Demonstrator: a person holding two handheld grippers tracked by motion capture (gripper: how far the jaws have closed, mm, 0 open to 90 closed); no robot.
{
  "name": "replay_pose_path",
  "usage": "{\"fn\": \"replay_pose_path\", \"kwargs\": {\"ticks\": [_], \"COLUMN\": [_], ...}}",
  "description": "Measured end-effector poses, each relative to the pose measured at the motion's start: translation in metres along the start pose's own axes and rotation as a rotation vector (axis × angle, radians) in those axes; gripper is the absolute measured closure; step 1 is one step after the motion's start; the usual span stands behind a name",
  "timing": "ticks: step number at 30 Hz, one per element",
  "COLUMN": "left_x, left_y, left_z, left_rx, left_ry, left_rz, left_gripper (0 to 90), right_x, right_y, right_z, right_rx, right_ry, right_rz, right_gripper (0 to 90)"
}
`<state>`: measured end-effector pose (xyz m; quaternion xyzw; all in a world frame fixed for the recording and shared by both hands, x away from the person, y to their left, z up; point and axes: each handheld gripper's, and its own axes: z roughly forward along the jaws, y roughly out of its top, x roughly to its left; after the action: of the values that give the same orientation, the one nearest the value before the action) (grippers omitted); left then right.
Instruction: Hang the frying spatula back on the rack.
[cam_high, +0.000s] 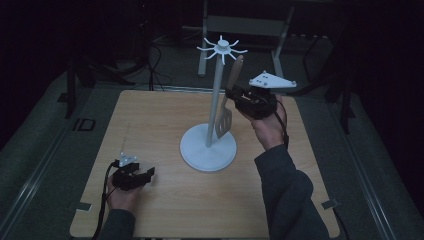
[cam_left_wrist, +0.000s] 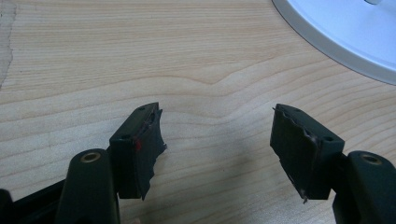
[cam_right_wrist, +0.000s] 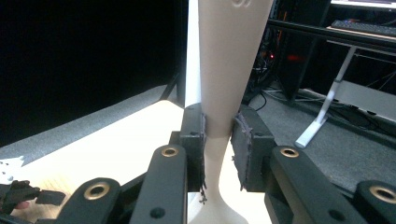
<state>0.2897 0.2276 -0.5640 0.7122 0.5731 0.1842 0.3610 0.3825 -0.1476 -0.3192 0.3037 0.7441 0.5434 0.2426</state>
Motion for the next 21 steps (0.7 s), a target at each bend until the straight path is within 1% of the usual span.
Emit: {"fn": "replay_pose_path", "kwargs": {"ticks": [10, 17, 21], "left_x": [0.000, 0.000, 0.000], "left_y": [0.000, 0.000, 0.000], "left_z": [0.000, 0.000, 0.000], "left_rx": [-0.004, -0.004, -0.003], "left_ry": [0.000, 0.000, -0.001], "left_rz": [-0.004, -0.003, -0.004], "left_gripper": [34.0, 34.1, 34.0], "right_x": [0.000, 0.003, 0.003], "right_y": [0.000, 0.001, -0.001], "right_z": [0.006, 0.011, 0.014], "right_rx": [0.010, 0.013, 0.019], "right_ry": [-0.001, 0.002, 0.002], "right_rz": [0.002, 0.009, 0.003], "right_gripper": [75.1, 75.0, 75.0]}}
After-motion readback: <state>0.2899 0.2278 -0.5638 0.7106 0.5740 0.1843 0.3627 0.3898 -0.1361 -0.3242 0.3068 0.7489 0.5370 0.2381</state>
